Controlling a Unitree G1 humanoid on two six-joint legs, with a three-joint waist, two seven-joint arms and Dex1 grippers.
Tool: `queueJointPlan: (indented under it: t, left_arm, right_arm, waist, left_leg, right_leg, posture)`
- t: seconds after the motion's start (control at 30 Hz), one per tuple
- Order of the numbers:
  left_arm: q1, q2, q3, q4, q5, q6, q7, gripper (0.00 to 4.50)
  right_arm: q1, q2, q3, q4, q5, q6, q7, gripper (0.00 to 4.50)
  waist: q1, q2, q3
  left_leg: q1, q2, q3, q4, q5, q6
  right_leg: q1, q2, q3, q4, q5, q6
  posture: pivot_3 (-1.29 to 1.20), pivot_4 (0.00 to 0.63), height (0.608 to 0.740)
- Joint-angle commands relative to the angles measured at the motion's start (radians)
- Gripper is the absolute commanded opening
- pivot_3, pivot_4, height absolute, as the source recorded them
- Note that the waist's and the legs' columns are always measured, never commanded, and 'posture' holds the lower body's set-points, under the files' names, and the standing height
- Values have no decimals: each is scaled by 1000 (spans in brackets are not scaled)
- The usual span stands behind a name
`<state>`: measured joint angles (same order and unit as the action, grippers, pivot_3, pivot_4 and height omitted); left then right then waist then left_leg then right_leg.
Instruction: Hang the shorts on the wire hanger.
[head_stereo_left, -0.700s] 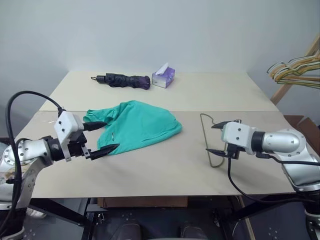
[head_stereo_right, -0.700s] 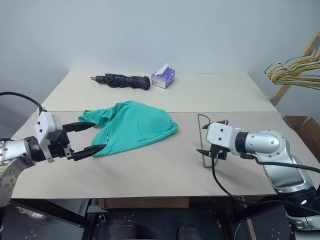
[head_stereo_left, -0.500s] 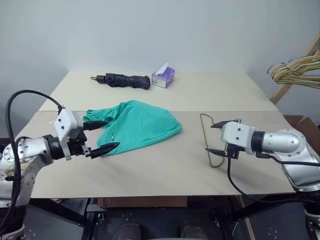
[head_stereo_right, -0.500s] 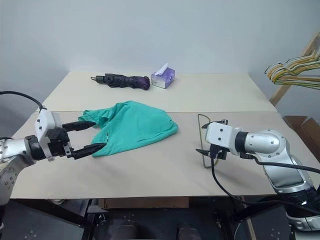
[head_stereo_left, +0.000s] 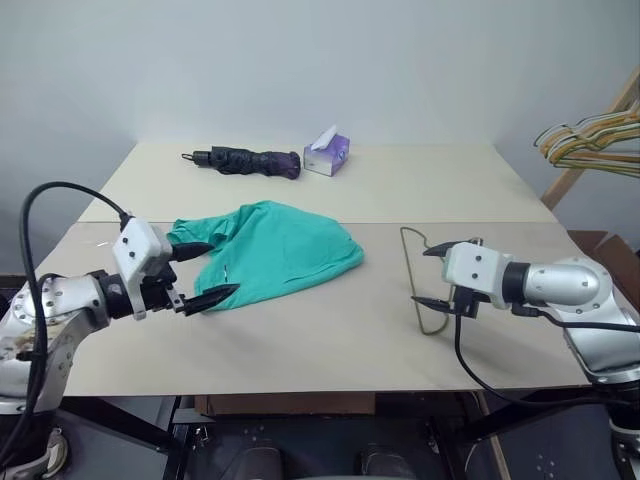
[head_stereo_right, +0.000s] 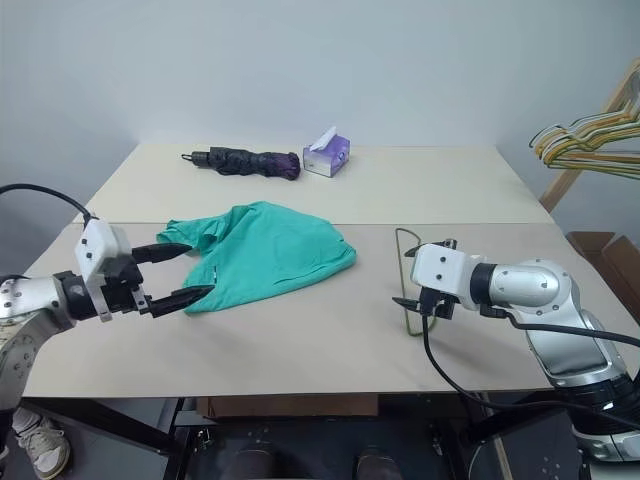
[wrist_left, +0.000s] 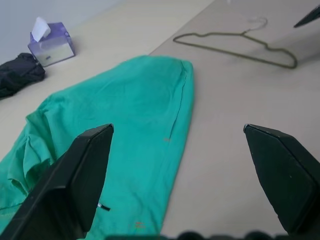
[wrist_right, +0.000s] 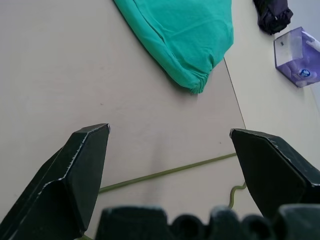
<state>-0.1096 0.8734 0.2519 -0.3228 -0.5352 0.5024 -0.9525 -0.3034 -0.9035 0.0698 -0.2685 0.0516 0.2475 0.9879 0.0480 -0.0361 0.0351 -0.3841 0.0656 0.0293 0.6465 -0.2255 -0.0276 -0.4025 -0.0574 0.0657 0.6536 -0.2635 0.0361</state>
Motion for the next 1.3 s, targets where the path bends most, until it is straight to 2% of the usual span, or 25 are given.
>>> queueJointPlan:
  t: [0.03,0.23,0.33,0.4,0.53,0.8,0.9,1.17,1.3]
  left_arm:
    - [-20,14,-13,-6,23,-11,1,4500]
    - [21,39,-113,15,127,-53,-29,4500]
    - [-9,46,-191,101,264,-121,18,4500]
    - [-38,37,-214,153,303,-125,38,4500]
    - [-126,15,-265,311,309,-59,-1,4500]
    - [-263,-38,-373,657,420,-206,-76,4500]
    - [-306,-61,-379,745,437,-249,-87,3931]
    - [-339,-70,-391,811,477,-326,-113,1268]
    - [-338,-74,-385,816,486,-342,-109,19]
  right_arm:
    - [-32,-14,-25,-12,-5,5,-7,4486]
    - [-13,-13,-28,-36,-5,18,-14,4486]
    - [-5,-4,-26,-54,-5,36,-28,4486]
    - [7,-2,-29,-70,-4,45,-33,4486]
    - [32,-11,-38,-91,-3,59,-35,4486]
    - [25,-11,-31,-88,-7,70,-39,4486]
    - [28,-9,-30,-93,-9,73,-42,4500]
    - [31,-6,-24,-96,-15,80,-50,4500]
    - [3,29,38,-49,-62,58,-70,4500]
  waist:
    - [-1,0,0]
    - [-3,0,0]
    - [-3,0,0]
    - [-4,0,0]
    - [-1,0,0]
    - [-10,0,0]
    - [-9,0,0]
    - [-13,0,0]
    - [-14,0,0]
  left_leg:
    - [0,0,0,0,0,0]
    - [0,0,0,0,0,0]
    - [0,0,0,0,0,0]
    - [0,0,0,0,0,0]
    - [-1,0,0,0,0,0]
    - [-1,0,0,0,0,0]
    - [-1,0,0,0,0,0]
    - [0,0,0,0,0,0]
    - [0,0,0,0,0,0]
  right_leg:
    - [0,0,0,0,0,0]
    - [0,0,0,0,0,0]
    - [0,0,0,0,0,0]
    - [0,0,0,0,0,0]
    - [-1,0,0,0,0,0]
    - [-1,1,0,0,0,0]
    - [-1,0,0,0,0,0]
    - [-1,0,0,1,0,0]
    - [-1,1,0,1,0,0]
  posture:
    - [143,0,740]
    - [127,0,740]
    - [113,0,740]
    - [111,0,740]
    - [97,0,740]
    - [87,0,740]
    - [85,0,740]
    - [76,0,740]
    - [76,0,740]
